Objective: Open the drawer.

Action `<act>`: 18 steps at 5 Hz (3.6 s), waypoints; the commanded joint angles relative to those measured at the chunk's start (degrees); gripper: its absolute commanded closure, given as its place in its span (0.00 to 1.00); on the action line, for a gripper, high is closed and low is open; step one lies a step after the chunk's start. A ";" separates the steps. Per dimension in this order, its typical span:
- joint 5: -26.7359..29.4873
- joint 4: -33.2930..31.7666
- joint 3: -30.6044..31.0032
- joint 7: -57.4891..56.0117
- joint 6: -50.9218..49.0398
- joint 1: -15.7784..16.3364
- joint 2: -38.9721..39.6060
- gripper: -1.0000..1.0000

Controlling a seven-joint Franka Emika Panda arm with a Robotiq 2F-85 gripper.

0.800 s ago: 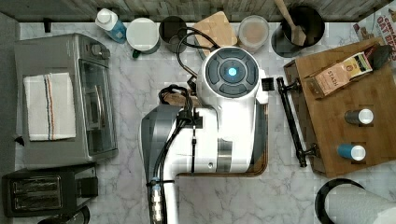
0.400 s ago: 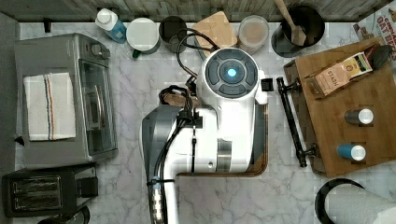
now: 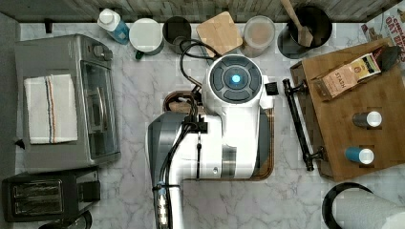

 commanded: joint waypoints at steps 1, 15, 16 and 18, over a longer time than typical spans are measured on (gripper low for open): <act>-1.54 -13.13 -3.33 -26.50 11.01 -2.33 -8.34 0.00; 8.51 -24.39 -11.55 -80.90 54.55 -15.73 9.56 0.00; 7.18 -24.11 -12.25 -79.49 54.05 -14.94 9.72 0.00; 5.70 -21.45 -12.58 -76.98 52.80 -13.84 15.60 0.00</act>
